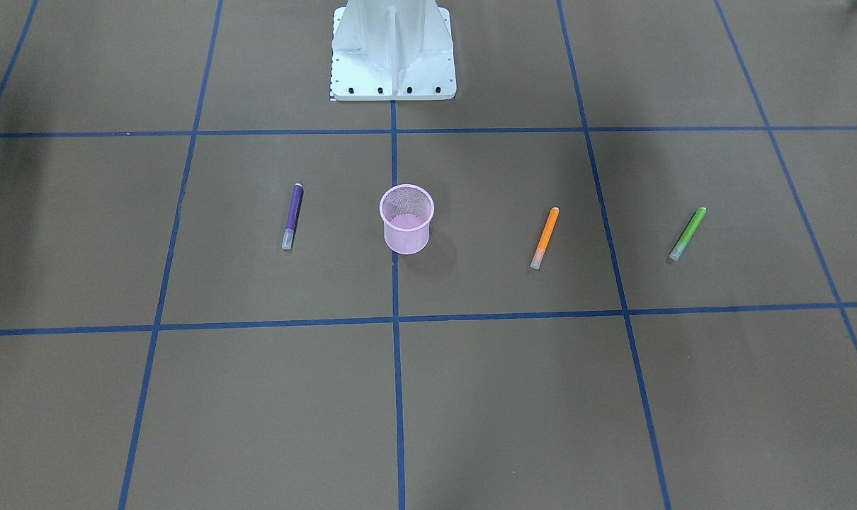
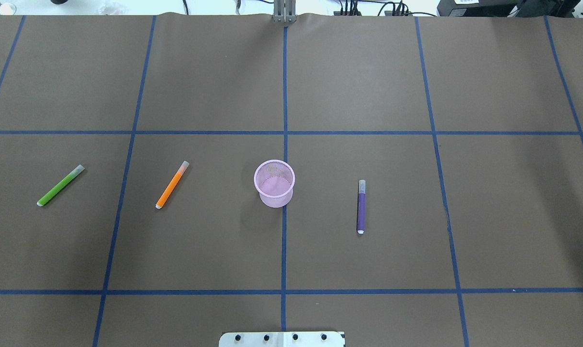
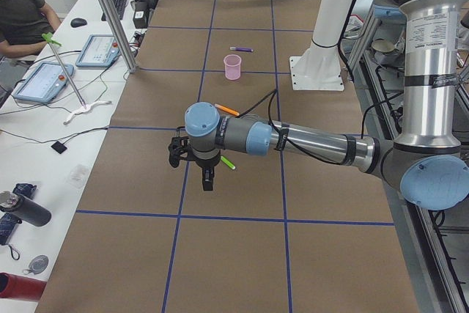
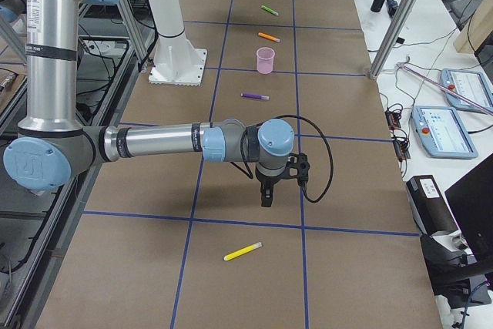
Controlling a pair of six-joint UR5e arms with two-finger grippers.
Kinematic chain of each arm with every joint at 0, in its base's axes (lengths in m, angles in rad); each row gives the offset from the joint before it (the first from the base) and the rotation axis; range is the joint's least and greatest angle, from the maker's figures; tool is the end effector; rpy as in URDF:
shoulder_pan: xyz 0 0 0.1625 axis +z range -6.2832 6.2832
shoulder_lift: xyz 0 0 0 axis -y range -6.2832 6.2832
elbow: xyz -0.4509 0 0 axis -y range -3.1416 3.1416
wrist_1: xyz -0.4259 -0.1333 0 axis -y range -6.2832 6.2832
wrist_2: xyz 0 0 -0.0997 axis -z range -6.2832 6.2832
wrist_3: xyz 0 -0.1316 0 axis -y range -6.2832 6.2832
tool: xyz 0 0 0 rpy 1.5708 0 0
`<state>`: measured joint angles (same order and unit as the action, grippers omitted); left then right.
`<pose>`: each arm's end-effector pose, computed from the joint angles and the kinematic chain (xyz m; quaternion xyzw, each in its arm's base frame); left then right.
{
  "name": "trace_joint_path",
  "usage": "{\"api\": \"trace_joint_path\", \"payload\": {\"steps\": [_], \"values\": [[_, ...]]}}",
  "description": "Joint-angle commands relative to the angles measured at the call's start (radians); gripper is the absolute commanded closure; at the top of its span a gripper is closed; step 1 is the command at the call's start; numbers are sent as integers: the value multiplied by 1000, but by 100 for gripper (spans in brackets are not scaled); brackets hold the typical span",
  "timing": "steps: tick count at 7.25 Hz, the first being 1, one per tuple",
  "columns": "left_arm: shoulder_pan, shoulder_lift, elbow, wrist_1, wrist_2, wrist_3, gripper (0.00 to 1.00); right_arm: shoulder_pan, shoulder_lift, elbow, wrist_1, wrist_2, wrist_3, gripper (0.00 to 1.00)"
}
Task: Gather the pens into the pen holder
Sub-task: 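Lower the right gripper onto the yellow marker and close on it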
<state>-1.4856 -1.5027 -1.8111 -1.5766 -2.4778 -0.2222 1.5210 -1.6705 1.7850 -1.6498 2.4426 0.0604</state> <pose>0.0131 -0.5021 0.6015 0.0122 0.4435 -0.0224 0.8959 0.0086 -0.4819 0.6436 -0.0072 -0.4224 -0.0027 0.9064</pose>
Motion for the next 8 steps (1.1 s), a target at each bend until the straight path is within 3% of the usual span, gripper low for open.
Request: {"api": "trace_joint_path", "payload": {"steps": [1,3,4,5,6,8], "values": [[4,5,0,-63,-55,-8,0,-1,-3,2,-1,112,16,1],[31,6,-2,-86,-58,-9,0,-4,0,-10,4,133,7,1],[33,4,-2,-104,-58,-12,0,-5,-2,-39,25,33,-28,21],[33,4,-2,-115,-56,-12,0,-5,-3,-133,170,-28,-165,13],[33,4,0,-115,-56,-11,0,-5,-3,-260,290,-33,-291,12],[36,4,4,-117,-55,-9,0,-7,23,-386,364,-89,-329,6]]}}
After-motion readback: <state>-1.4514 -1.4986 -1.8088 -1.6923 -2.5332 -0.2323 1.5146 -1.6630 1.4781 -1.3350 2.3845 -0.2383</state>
